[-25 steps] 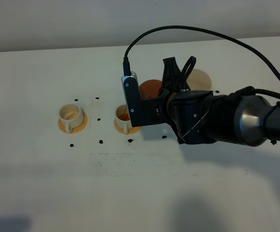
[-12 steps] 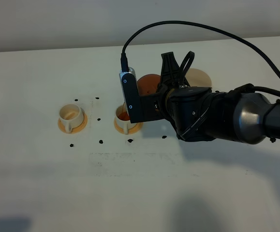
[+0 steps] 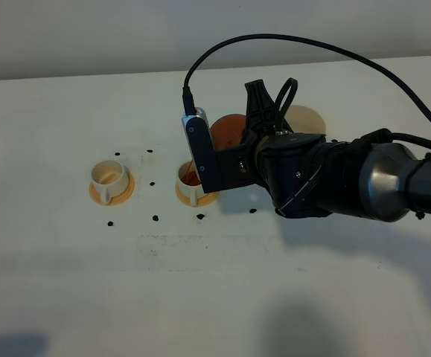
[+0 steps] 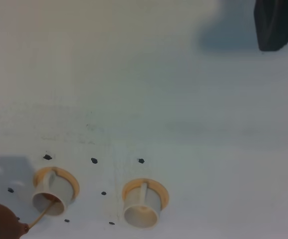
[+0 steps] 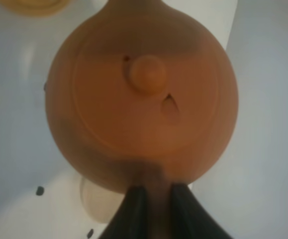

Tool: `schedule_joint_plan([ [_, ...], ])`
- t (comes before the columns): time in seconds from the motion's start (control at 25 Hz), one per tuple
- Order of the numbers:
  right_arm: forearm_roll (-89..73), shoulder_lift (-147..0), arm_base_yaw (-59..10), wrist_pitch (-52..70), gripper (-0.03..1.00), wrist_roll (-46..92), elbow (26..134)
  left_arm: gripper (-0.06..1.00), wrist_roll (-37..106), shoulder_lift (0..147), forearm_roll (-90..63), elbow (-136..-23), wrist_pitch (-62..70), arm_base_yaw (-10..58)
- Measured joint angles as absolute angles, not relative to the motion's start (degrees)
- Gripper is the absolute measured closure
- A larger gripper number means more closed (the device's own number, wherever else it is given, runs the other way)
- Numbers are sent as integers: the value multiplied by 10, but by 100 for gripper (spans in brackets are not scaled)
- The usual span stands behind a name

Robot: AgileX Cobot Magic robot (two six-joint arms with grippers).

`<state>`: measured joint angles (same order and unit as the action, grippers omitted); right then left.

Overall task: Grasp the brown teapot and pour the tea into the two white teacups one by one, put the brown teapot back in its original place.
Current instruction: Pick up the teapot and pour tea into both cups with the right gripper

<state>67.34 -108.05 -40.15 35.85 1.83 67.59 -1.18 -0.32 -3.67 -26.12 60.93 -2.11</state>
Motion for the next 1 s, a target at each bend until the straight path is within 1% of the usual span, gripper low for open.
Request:
schedule_joint_plan([
  [1.0, 696, -1080, -396, 367, 87, 45, 676, 62, -12, -3, -37, -261, 609, -21],
])
